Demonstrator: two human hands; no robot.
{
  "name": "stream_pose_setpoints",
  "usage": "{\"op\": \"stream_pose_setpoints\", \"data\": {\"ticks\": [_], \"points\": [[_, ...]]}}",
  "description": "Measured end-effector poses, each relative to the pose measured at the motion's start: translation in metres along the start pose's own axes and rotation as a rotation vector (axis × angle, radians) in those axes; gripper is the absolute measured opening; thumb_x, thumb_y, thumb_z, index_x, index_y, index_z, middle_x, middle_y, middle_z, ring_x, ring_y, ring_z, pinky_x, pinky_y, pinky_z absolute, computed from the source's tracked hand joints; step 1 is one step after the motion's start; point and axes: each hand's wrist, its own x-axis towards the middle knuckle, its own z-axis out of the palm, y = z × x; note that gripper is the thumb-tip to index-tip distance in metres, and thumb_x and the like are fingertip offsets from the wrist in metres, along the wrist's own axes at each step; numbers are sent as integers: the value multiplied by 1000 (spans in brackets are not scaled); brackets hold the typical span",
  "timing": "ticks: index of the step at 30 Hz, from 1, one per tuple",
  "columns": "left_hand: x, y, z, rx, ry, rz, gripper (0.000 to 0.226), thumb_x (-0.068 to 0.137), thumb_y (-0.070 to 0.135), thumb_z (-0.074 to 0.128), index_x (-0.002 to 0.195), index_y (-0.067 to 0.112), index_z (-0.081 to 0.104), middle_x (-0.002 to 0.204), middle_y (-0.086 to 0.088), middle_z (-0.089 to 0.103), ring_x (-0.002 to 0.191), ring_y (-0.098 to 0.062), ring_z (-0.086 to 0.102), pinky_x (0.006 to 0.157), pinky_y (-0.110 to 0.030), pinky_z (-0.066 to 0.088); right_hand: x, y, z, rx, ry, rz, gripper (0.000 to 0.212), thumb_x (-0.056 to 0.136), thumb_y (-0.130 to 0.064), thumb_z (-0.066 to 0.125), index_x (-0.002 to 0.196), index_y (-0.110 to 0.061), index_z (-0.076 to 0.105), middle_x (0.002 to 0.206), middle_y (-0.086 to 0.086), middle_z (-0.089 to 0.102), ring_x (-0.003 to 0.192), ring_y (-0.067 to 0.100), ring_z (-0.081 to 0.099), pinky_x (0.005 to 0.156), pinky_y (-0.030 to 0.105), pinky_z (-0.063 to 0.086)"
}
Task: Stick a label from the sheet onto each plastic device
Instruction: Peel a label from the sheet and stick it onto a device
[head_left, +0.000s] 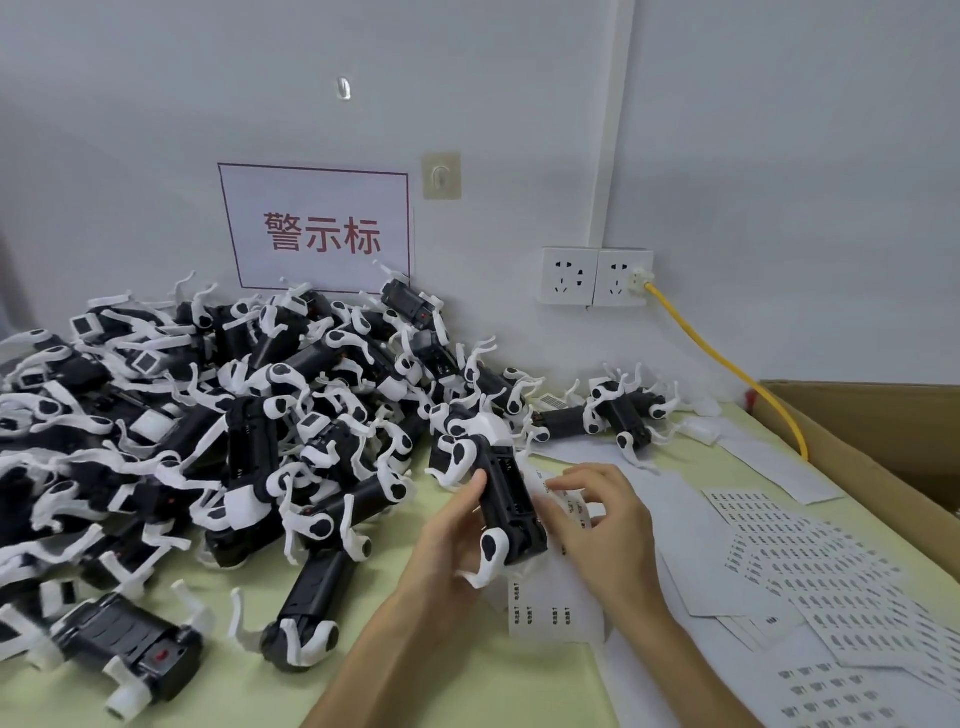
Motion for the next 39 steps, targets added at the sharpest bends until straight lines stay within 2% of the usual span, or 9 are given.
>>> {"op": "stream_pose_setpoints", "data": {"ticks": [6, 12, 14, 16, 19, 22, 25, 31, 39], "points": [[7, -6, -8, 94, -10, 40, 36, 87, 44, 65, 98, 14, 81, 100, -13, 75, 90, -23, 73, 77, -33, 59, 1, 2, -3, -44, 23, -42, 8, 77, -21, 86, 78, -24, 78, 91, -15, 68, 84, 5, 64, 68, 16, 43], [7, -7, -11, 185, 40, 31, 50, 86, 48, 65, 100, 2, 78, 111, -22, 73, 98, -33, 71, 87, -40, 57, -3, 1, 0, -66, 42, -3, 19, 78, -16, 82, 67, -29, 74, 91, -22, 67, 82, 4, 65, 64, 17, 41], [3, -4, -6, 166, 85, 48, 60, 76, 52, 76, 98, -3, 68, 107, -24, 64, 95, -38, 62, 92, -47, 49, -3, -1, 1, -59, 54, 16, 24, 77, -14, 81, 64, -31, 71, 90, -24, 67, 80, 2, 64, 63, 16, 41], [2, -3, -2, 148, 93, 56, 72, 63, 57, 86, 106, 4, 61, 106, -22, 54, 95, -39, 51, 92, -51, 40, -3, -1, 1, -58, 67, 25, 24, 77, -12, 80, 63, -29, 70, 88, -25, 67, 78, 1, 63, 64, 11, 41], [4, -5, -7, 189, 48, 40, 60, 75, 55, 77, 97, -1, 71, 105, -24, 65, 96, -40, 61, 93, -49, 45, -3, -3, -3, -39, 67, 31, 25, 79, -12, 78, 65, -31, 69, 85, -25, 67, 78, 1, 64, 68, 8, 42], [7, -6, -13, 188, -13, 13, 56, 81, 53, 74, 112, 7, 77, 116, -23, 72, 105, -35, 71, 91, -42, 57, 0, -4, -8, 7, 24, 9, 24, 83, -14, 78, 70, -33, 71, 87, -24, 70, 82, 2, 66, 70, 11, 47], [9, -5, -12, 146, -57, 63, 53, 73, 55, 82, 104, 13, 80, 104, -14, 77, 97, -26, 75, 81, -34, 59, 2, -6, -9, 36, -44, -6, 18, 81, -17, 81, 79, -33, 74, 89, -22, 71, 87, 3, 68, 72, 16, 51], [5, -6, -12, 189, -79, 67, 49, 93, 52, 62, 115, 10, 75, 121, -21, 71, 111, -33, 70, 94, -37, 56, 1, -5, -7, 42, -27, 12, 8, 77, -15, 85, 80, -21, 79, 90, -16, 72, 89, 5, 69, 83, 27, 56], [6, -10, -8, 195, -46, 47, 51, 91, 51, 60, 113, 8, 76, 114, -22, 72, 103, -33, 70, 91, -40, 55, 3, -11, -6, 20, 14, 70, 14, 80, -9, 79, 70, -17, 77, 88, -14, 73, 86, 4, 68, 83, 31, 55]]}}
